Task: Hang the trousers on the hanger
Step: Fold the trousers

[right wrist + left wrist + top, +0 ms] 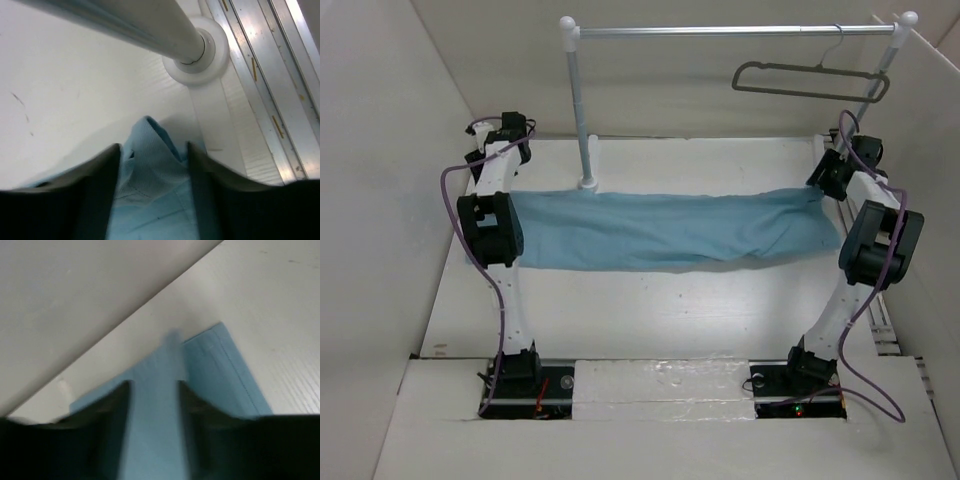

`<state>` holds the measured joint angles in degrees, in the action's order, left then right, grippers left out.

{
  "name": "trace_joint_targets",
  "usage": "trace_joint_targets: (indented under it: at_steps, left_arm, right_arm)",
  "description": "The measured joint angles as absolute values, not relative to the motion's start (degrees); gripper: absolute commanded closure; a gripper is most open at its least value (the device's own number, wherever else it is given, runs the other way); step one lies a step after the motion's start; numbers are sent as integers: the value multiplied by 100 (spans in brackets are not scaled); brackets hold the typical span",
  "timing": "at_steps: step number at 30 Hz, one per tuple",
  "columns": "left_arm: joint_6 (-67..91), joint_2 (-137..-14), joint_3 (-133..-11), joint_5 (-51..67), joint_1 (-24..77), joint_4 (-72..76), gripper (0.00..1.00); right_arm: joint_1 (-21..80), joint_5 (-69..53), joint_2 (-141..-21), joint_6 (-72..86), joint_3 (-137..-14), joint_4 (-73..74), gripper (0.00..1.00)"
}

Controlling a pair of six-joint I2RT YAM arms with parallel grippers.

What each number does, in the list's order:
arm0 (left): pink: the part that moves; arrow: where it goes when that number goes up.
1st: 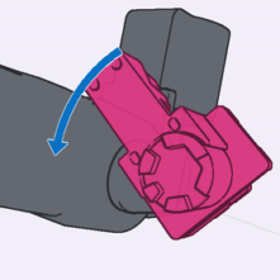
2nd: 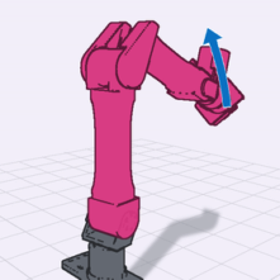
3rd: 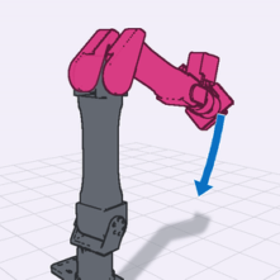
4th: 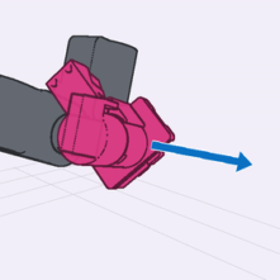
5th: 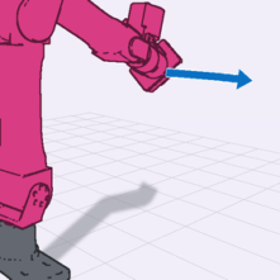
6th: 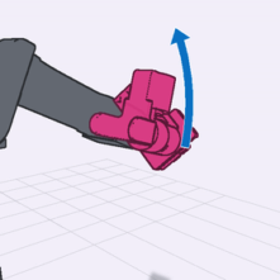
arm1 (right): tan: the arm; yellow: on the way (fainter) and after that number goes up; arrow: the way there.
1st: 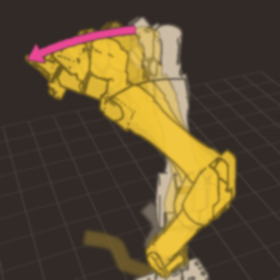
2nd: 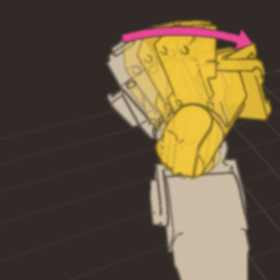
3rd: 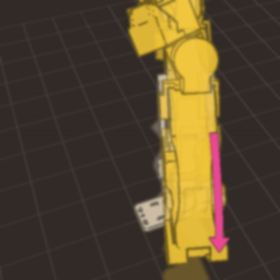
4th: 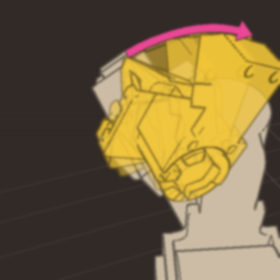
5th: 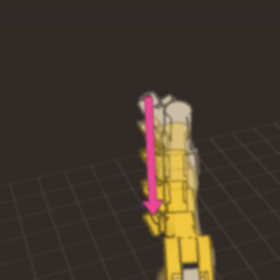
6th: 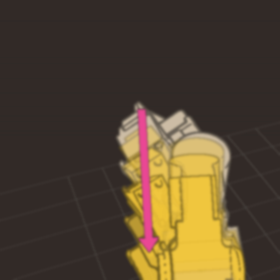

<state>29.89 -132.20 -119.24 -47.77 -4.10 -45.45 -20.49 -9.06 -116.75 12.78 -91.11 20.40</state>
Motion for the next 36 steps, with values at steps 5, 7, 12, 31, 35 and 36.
trace_joint_targets:
  at_steps: [5, 7, 12, 31, 35, 36]
  left_arm:
    - [2917, -12971, -12099, -4368, -462, -4324, 26]
    - [2945, -12512, -11611, -4084, -454, -4141, 30]
    - [2917, -10486, -9133, -3179, -32, -3413, 43]
    - [3249, -10171, -6379, 113, 650, -1911, 56]
    - [3267, -10335, -6571, 196, 519, -1885, 54]
    - [3273, -10335, -6571, 228, 495, -1885, 55]
  right_arm:
    - [-1959, -1015, -11480, 1365, -8838, 1640, 21]
    - [-1938, -1096, -11183, 1293, -8554, 1535, 19]
    - [-1914, -1269, -10151, 1063, -7666, 1426, 14]
    - [-2359, -1483, -7846, 464, -4484, 1243, 12]
    - [-2340, -1678, -8595, 773, -4368, 958, 20]
    - [-2316, -1680, -8764, 843, -4379, 871, 27]
